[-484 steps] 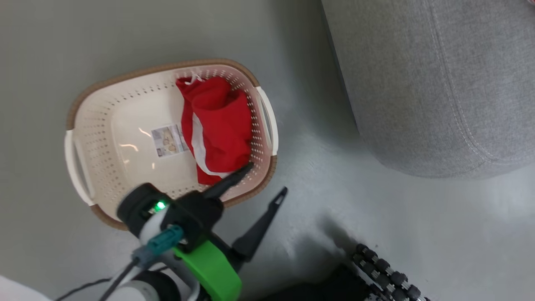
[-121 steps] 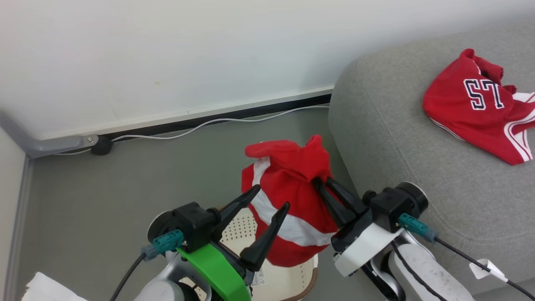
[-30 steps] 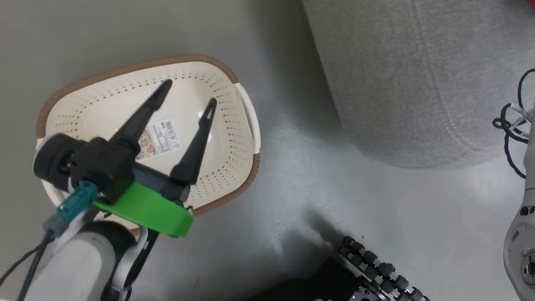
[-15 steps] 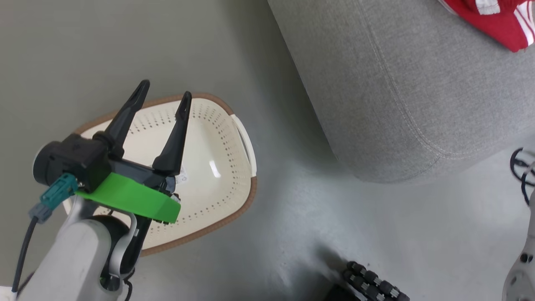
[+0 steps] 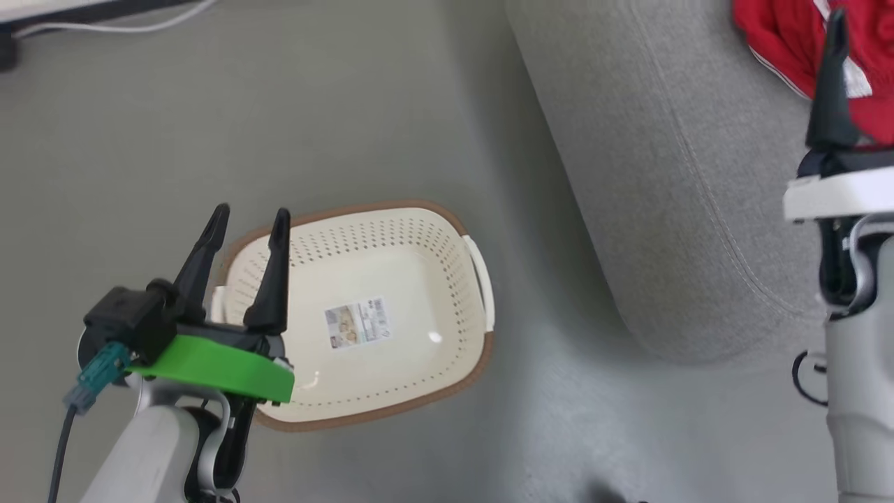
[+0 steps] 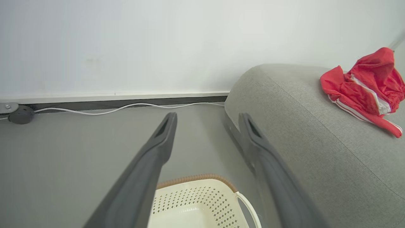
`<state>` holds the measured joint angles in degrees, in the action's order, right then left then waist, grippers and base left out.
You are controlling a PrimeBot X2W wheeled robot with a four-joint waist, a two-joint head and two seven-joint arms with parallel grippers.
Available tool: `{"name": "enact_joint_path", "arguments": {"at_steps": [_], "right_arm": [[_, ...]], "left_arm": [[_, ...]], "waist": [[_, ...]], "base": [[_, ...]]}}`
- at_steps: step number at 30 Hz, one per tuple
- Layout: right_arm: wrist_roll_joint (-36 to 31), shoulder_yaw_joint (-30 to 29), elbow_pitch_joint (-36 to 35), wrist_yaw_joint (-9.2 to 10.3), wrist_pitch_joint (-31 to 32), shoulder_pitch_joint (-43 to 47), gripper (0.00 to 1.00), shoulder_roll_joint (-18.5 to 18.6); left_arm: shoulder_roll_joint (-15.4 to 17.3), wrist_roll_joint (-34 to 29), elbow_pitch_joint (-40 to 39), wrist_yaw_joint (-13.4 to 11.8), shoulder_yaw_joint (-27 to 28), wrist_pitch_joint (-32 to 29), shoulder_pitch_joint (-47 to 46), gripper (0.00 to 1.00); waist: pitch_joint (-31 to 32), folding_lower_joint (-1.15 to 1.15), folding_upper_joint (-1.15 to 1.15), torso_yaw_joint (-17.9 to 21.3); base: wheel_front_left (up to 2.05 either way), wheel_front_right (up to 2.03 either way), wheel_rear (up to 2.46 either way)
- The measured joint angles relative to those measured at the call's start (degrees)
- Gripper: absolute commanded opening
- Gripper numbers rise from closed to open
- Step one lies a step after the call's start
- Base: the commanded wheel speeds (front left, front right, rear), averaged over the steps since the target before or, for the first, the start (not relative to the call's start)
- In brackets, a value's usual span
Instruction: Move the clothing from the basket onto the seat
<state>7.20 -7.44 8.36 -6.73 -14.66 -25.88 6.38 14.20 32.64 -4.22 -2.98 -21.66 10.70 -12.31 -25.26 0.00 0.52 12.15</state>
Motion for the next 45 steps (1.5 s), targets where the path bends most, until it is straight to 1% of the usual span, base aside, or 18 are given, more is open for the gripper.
{"name": "enact_joint_path", "arguments": {"at_steps": [3,7,11,14,19,22,27,32,38,39,45], "right_arm": [[-0.54,1.12,0.82,-0.01,0.00,3.16,1.00,-0.38],[-1.78,2.66,1.99,-0.32,0.00,8.04,1.00,-0.60],[-2.63,3.36,2.44,-0.32,0.00,12.22,1.00,-0.93],[-2.99,4.88,2.99,-0.33,0.01,14.58,1.00,-1.45],[-3.32,7.40,3.59,-0.33,0.01,17.41,1.00,-2.83],[-3.30,8.38,3.74,-0.33,0.01,19.12,1.00,-3.00],[-3.27,9.89,3.81,-0.33,0.01,22.02,1.00,-3.15],[-3.18,10.60,3.33,-0.31,0.01,23.14,1.00,-3.38],[-3.12,10.73,2.16,-0.08,0.01,23.36,1.00,-3.49],[-3.12,10.81,2.01,0.25,0.01,23.52,1.00,-3.49],[-3.12,11.52,1.45,0.26,0.01,24.01,1.00,-3.57]], "left_arm": [[-0.07,0.88,2.30,-0.04,0.81,1.32,1.44,1.00],[-0.19,1.40,4.91,0.03,0.81,1.49,2.86,1.00],[-0.37,1.42,7.42,1.03,-0.18,1.56,3.58,1.00],[-0.35,1.42,8.78,1.03,-0.11,1.99,4.85,1.00],[-0.26,1.52,10.56,1.02,0.81,2.14,7.89,1.00],[-0.18,1.92,11.20,1.00,1.11,2.49,9.74,1.00],[0.34,1.92,10.96,0.94,1.62,2.55,11.52,1.00],[1.35,1.91,10.25,0.88,2.33,2.56,12.89,1.00],[1.43,1.91,9.35,0.88,2.37,2.65,12.92,1.00],[1.43,1.91,9.27,0.88,2.38,2.83,12.92,1.00],[1.48,1.91,9.10,0.92,2.41,2.98,12.96,1.00]], "waist": [[2.20,0.00,0.00,-2.19],[5.18,0.00,0.00,-5.18],[8.25,0.00,0.00,-8.24],[10.77,0.00,0.00,-10.30],[15.34,0.00,0.00,-13.00],[18.15,0.00,0.00,-14.18],[22.26,0.00,0.00,-15.52],[25.14,-0.01,0.00,-15.98],[26.18,-0.01,0.00,-15.45],[26.22,-0.01,0.00,-15.38],[26.35,0.00,0.00,-14.98]], "base": [[0.00,0.00,0.00],[0.00,0.00,0.00],[0.00,0.00,0.00],[0.00,0.00,0.00],[0.00,0.00,0.00],[0.00,0.00,0.00],[0.00,0.00,0.00],[0.00,0.00,0.00],[0.00,0.00,0.00],[0.00,0.00,0.00],[0.00,0.00,0.00]]}}
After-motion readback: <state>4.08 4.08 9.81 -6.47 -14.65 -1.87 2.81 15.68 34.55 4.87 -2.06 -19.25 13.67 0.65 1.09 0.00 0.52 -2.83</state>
